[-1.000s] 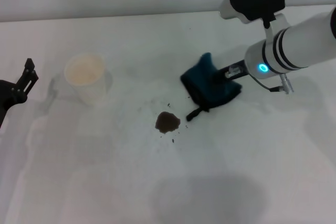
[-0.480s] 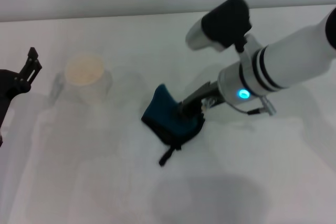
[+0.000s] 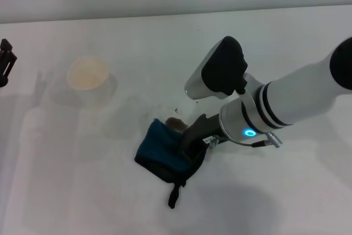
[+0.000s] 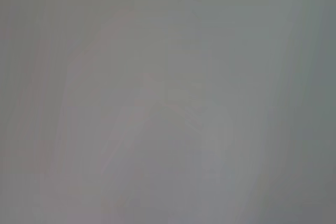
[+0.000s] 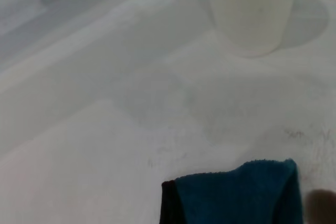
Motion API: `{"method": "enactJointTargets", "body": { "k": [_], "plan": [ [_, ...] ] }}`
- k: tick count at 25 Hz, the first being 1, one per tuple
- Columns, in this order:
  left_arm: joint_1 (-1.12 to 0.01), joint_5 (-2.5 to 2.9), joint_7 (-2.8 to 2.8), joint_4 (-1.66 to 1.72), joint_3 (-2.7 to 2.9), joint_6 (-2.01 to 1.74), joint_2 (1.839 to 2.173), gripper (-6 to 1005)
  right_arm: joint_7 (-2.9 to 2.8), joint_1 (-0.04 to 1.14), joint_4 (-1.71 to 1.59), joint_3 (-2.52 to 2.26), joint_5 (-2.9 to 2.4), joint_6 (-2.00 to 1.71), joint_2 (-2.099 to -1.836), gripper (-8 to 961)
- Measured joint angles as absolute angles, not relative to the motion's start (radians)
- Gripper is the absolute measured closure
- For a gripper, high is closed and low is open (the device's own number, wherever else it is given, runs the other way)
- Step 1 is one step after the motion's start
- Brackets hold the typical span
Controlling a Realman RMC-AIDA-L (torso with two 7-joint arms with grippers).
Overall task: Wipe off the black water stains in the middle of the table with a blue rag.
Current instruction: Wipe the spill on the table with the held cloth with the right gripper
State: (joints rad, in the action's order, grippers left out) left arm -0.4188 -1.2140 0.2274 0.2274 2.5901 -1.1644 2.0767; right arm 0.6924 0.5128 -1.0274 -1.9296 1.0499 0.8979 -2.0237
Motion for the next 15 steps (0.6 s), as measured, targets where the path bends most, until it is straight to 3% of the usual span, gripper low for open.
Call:
{"method": "enactJointTargets", "body": {
  "k": [9, 15],
  "plan": [
    [-0.419, -1.208, 0.257, 0.239, 2.592, -1.163, 2.078, 108, 0.714, 0.528, -0.974, -1.948, 1.053, 0.777, -2.024, 887],
    [-0.417, -1.207, 0.257, 0.239, 2.589, -1.163, 2.078, 109, 0.717, 0.598, -0.885, -1.887, 1.041, 0.775, -2.015, 889]
  ]
}}
